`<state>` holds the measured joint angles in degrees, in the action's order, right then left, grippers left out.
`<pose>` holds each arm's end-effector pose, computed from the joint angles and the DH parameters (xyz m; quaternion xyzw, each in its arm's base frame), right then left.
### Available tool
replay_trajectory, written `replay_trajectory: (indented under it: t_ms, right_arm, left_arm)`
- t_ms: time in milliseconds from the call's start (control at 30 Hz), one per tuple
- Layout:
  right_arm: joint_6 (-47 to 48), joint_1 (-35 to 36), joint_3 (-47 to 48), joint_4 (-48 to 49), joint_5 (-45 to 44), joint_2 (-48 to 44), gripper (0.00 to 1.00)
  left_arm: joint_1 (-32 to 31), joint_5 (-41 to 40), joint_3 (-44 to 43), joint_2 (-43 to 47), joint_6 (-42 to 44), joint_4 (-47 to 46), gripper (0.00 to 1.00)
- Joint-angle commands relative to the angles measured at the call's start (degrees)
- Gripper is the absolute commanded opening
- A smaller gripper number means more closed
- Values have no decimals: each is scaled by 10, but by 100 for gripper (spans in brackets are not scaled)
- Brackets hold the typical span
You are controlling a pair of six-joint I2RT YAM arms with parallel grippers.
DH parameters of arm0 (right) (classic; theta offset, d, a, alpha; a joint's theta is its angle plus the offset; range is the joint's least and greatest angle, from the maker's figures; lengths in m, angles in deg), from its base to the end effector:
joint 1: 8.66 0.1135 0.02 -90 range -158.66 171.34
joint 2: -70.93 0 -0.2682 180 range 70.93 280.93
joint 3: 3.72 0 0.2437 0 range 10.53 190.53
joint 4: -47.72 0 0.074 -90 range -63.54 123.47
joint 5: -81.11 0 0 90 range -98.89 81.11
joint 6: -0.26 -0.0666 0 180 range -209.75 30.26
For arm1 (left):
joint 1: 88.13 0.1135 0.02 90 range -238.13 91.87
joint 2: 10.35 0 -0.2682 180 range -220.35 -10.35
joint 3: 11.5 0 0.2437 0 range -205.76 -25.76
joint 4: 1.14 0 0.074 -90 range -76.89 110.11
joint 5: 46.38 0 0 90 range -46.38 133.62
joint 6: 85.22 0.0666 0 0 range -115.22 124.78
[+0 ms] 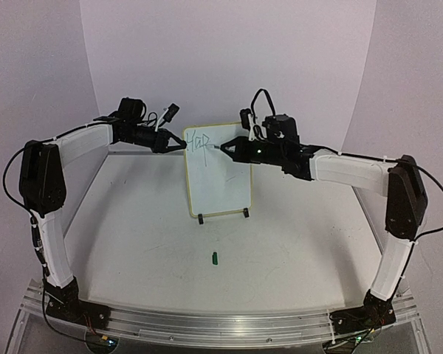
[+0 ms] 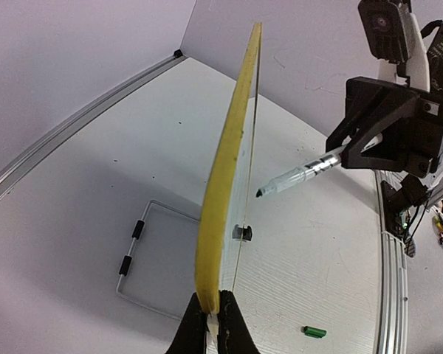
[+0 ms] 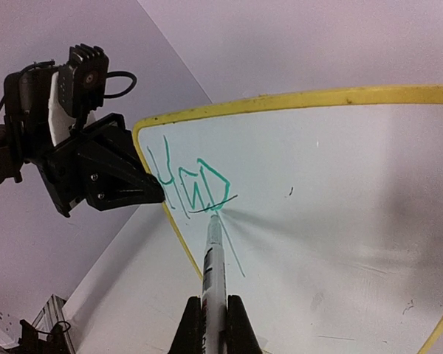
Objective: Write a sentence on the whiteboard
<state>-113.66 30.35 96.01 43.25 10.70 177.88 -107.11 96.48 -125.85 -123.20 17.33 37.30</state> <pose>0.3542 0.3156 0.3117 -0.2068 0.7434 0.4373 0.4619 0.4168 -0.1995 0.2984 0.4090 0.7170 -0.4200 0.3770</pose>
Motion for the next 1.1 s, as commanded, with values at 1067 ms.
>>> replay_trajectory:
  t_ms: [1067]
  right_arm:
    - [2, -12, -3, 16, -50, -11, 0]
  left_arm:
    - [-5, -8, -11, -8, 18, 25, 0]
